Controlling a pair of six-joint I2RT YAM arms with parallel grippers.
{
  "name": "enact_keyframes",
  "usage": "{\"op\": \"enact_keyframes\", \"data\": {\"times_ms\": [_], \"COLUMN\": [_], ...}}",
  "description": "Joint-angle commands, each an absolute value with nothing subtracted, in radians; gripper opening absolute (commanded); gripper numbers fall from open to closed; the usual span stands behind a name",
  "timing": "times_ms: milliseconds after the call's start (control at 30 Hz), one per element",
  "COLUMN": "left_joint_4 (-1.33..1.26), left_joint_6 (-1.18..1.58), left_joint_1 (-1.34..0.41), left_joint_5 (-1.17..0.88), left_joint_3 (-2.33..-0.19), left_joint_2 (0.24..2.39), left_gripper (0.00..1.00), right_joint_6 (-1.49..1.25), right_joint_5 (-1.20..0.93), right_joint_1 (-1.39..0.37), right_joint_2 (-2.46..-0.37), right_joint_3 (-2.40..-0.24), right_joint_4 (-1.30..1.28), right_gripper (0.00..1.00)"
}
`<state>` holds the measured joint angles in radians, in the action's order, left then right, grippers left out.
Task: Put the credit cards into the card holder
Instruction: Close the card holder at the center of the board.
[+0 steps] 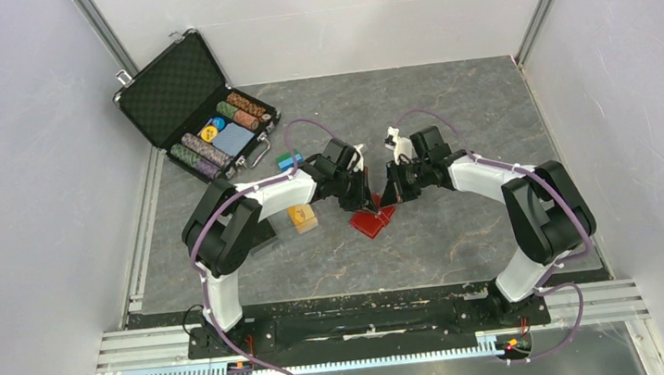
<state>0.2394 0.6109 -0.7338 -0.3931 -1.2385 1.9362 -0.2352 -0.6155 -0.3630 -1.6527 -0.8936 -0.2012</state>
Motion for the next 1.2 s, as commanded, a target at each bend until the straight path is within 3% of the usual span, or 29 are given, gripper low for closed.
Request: {"op": "enact_keyframes", "data": {"times_ms": [0,1167], "left_joint_4": [0.251,0.287], "left_joint_6": [0.592,0.585], "left_joint_1": [-0.738,-0.742], "left_joint_5": [-0.36,-0.325], "left_joint_3": [-1.245,-1.262], "left_joint_2": [1.881,1.851], "left_gripper": [0.02,0.02], "right_joint_6": [-0.215,-0.216], "right_joint_5": [-0.592,-0.636], "right_joint_1": [-0.364,-0.397], "right_joint_2": [-1.651,-1.682], "right_joint_3": [-0.925,-0.934], "right_joint_4": [-0.2,-0.174], "right_gripper": [0.0,0.0]}}
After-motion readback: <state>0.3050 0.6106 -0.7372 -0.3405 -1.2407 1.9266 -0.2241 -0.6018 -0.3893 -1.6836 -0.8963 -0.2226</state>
